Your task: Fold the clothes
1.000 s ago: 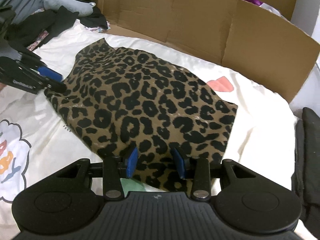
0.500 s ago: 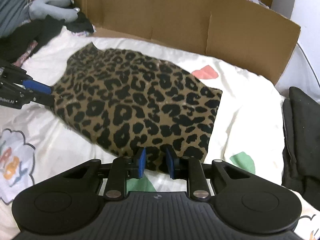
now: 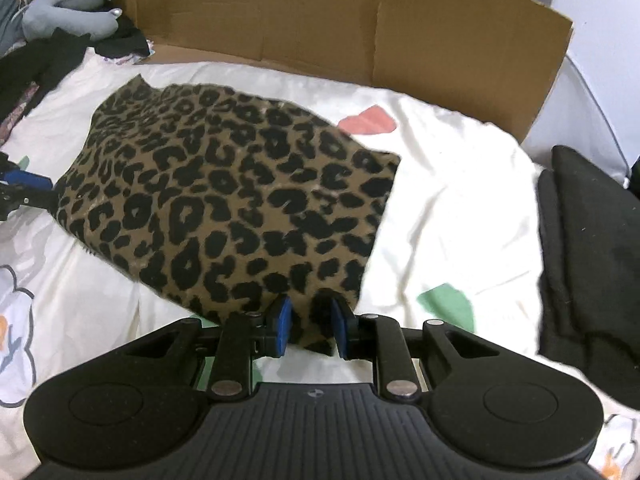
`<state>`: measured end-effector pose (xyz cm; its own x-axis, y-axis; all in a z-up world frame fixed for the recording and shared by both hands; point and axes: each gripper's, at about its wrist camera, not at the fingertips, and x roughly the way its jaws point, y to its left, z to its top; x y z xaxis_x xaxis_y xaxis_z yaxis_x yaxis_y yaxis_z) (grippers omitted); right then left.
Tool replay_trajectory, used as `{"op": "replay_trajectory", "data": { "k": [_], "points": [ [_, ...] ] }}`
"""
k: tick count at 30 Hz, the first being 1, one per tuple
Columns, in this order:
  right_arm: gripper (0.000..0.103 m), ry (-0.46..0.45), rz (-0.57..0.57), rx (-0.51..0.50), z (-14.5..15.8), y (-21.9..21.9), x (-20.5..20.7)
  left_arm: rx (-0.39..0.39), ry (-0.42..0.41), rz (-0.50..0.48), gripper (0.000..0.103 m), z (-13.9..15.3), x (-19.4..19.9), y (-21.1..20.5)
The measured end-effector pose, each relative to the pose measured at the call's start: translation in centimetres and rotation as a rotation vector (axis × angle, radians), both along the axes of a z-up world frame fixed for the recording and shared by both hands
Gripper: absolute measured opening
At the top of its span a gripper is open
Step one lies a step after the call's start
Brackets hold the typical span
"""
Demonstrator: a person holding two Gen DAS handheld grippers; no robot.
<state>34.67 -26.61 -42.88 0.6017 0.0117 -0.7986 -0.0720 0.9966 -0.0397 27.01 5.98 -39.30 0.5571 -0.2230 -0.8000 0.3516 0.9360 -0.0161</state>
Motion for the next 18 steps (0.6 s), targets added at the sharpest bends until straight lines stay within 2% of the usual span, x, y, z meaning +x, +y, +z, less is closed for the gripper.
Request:
{"op": "replay_trajectory", "data": {
  "k": [3, 8, 18],
  "points": [
    [0.028, 0.014, -0.046, 0.098, 0.8, -1.3, -0.3, -0.026, 0.01, 0.024, 0.026, 0.4, 0.0, 0.5],
    [0.03, 0.027, -0.105, 0.163, 0.7, -2.4, -1.1, -0.063, 0.038, 0.035, 0.027, 0.5, 0.3, 0.7],
    [0.033, 0.135, -0.235, 0.407, -2.4, -4.1, -1.0, -0.067, 0.066, 0.039, 0.041, -0.4, 0.7, 0.2]
  ]
}}
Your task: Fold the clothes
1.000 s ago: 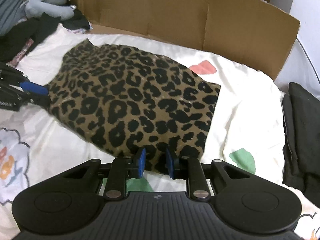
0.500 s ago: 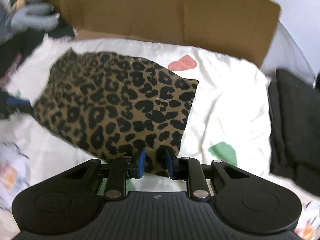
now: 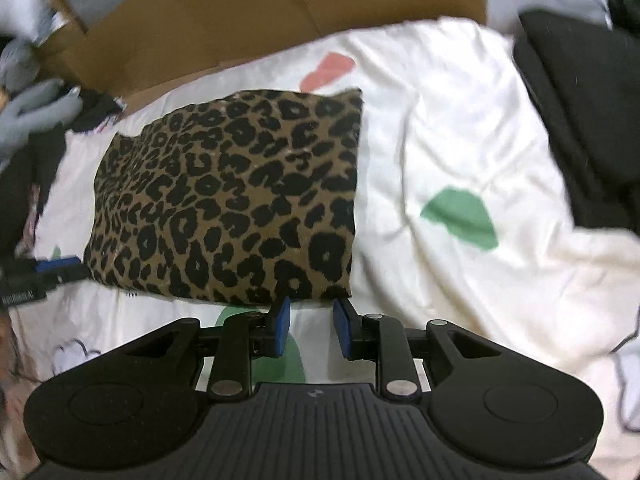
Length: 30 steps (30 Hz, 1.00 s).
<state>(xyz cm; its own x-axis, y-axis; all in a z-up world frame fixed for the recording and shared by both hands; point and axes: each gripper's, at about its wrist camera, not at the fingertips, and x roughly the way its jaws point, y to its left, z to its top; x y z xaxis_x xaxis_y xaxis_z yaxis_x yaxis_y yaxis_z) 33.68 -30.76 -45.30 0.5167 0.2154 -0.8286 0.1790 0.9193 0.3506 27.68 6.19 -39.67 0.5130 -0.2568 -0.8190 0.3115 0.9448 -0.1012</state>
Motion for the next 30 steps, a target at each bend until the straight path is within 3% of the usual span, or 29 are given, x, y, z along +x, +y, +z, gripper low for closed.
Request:
{"op": "replay_trajectory", "data": {
  "k": [5, 6, 8, 11, 14, 17, 19, 20, 21, 28, 29, 30],
  "points": [
    [0.036, 0.001, -0.058, 0.09, -0.9, -1.0, 0.0, -0.014, 0.016, 0.0, 0.042, -0.4, 0.3, -0.1],
    [0.033, -0.005, -0.067, 0.1, -1.0, -1.2, 0.0, -0.016, 0.017, 0.001, 0.042, -0.5, 0.3, -0.1],
    [0.015, -0.017, -0.074, 0.112, -0.8, -1.4, 0.0, -0.021, 0.021, 0.003, 0.042, -0.5, 0.4, -0.1],
    [0.007, -0.04, -0.072, 0.117, -0.3, -1.6, -0.3, -0.029, 0.026, 0.008, 0.042, -0.5, 0.4, 0.1],
    [0.007, -0.041, -0.095, 0.158, -0.2, -2.4, -0.5, -0.034, 0.028, 0.011, 0.042, -0.5, 0.3, 0.2],
    [0.015, -0.015, -0.154, 0.272, -1.1, -3.4, -0.6, -0.05, 0.034, 0.021, 0.042, -0.5, 0.5, 0.4],
    [0.033, -0.008, -0.201, 0.368, -1.9, -4.0, -0.7, -0.066, 0.04, 0.033, 0.042, -0.4, 0.6, 0.6],
    [0.049, -0.012, -0.224, 0.409, -2.2, -4.3, -0.7, -0.078, 0.043, 0.041, 0.042, -0.4, 0.7, 0.8],
    [0.05, -0.013, -0.244, 0.441, -2.5, -4.5, -0.6, -0.089, 0.047, 0.048, 0.042, -0.4, 0.7, 0.9],
    [0.049, -0.01, -0.32, 0.561, -4.7, -5.1, 0.3, -0.156, 0.079, 0.086, 0.041, -0.8, 1.1, 1.4],
    [0.041, -0.012, -0.318, 0.573, -4.8, -5.1, 0.4, -0.159, 0.083, 0.086, 0.041, -1.0, 1.2, 1.5],
    [0.027, -0.015, -0.311, 0.572, -4.7, -5.0, 0.5, -0.16, 0.085, 0.084, 0.042, -1.1, 1.2, 1.5]
  ]
}}
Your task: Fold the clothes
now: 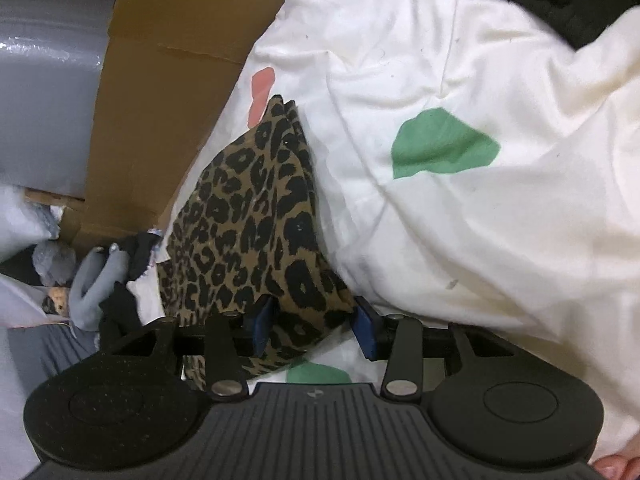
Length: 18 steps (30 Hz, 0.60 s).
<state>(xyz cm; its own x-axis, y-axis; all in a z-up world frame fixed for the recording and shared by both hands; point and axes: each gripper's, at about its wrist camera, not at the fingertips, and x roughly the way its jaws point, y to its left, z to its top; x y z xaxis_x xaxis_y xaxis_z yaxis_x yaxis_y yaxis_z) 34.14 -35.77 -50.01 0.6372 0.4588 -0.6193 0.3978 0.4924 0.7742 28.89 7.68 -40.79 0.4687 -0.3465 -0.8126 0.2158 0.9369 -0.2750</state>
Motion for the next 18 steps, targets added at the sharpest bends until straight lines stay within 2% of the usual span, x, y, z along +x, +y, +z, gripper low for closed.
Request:
{"op": "replay_trajectory", "data": {
  "k": [3, 7, 11, 15, 16, 18],
  "points": [
    [0.01, -0.024, 0.02, -0.014, 0.4, 0.1, 0.1, -0.035, 0.025, 0.013, 0.044, -0.5, 0.4, 0.3],
    [0.01, -0.05, 0.02, -0.014, 1.1, -0.1, 0.0, -0.11, 0.043, 0.033, 0.046, -1.1, 0.8, 0.8],
    [0.01, -0.035, 0.015, -0.02, 0.9, 0.0, 0.1, -0.182, 0.06, 0.052, 0.045, -1.6, 1.2, 1.5],
    [0.018, -0.005, -0.004, 0.009, -0.1, -0.1, 0.1, -0.238, 0.078, 0.063, 0.045, -1.9, 1.4, 2.0],
    [0.019, -0.005, -0.007, 0.022, -0.4, -0.1, 0.2, -0.241, 0.08, 0.065, 0.044, -1.9, 1.4, 2.0],
    [0.021, -0.004, -0.014, 0.048, -0.8, -0.2, 0.3, -0.242, 0.093, 0.071, 0.031, -2.0, 1.6, 1.9]
  ]
}}
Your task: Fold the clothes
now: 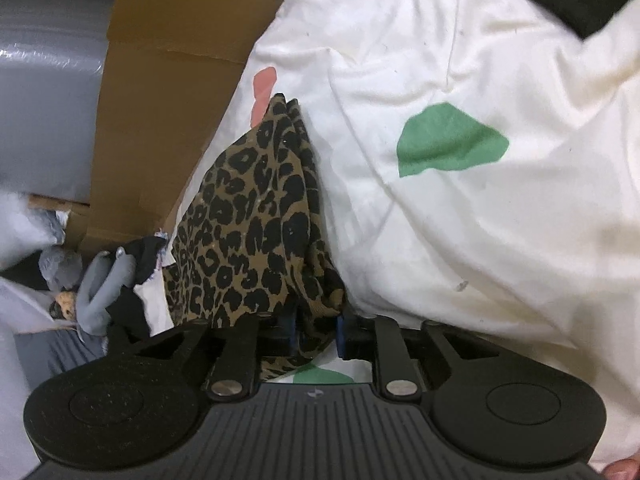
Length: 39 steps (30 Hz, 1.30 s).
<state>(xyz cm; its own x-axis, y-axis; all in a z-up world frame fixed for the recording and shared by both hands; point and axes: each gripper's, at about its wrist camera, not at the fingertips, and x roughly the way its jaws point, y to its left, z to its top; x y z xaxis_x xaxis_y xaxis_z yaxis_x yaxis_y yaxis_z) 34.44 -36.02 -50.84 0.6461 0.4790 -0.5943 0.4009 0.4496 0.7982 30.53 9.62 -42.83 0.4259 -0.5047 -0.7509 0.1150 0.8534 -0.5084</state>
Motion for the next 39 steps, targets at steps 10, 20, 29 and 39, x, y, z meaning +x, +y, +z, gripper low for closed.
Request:
{"op": "replay_trajectory", "data": {
  "k": [10, 20, 29, 39],
  "points": [
    [0.009, -0.02, 0.058, -0.053, 1.5, 0.5, 0.4, -0.028, 0.084, 0.033, 0.011, 1.7, 1.7, 0.4],
    [0.008, -0.011, 0.143, -0.055, 3.8, 0.9, -0.5, -0.008, 0.12, 0.036, 0.011, 3.3, 1.9, 0.4],
    [0.008, 0.024, 0.267, -0.096, 5.4, 2.7, -1.9, 0.027, 0.21, 0.054, 0.011, 3.2, 0.6, 0.1],
    [0.008, 0.042, 0.33, -0.122, 6.0, 3.7, -4.0, 0.056, 0.32, -0.019, 0.011, 2.4, -0.3, -1.4]
  ]
}}
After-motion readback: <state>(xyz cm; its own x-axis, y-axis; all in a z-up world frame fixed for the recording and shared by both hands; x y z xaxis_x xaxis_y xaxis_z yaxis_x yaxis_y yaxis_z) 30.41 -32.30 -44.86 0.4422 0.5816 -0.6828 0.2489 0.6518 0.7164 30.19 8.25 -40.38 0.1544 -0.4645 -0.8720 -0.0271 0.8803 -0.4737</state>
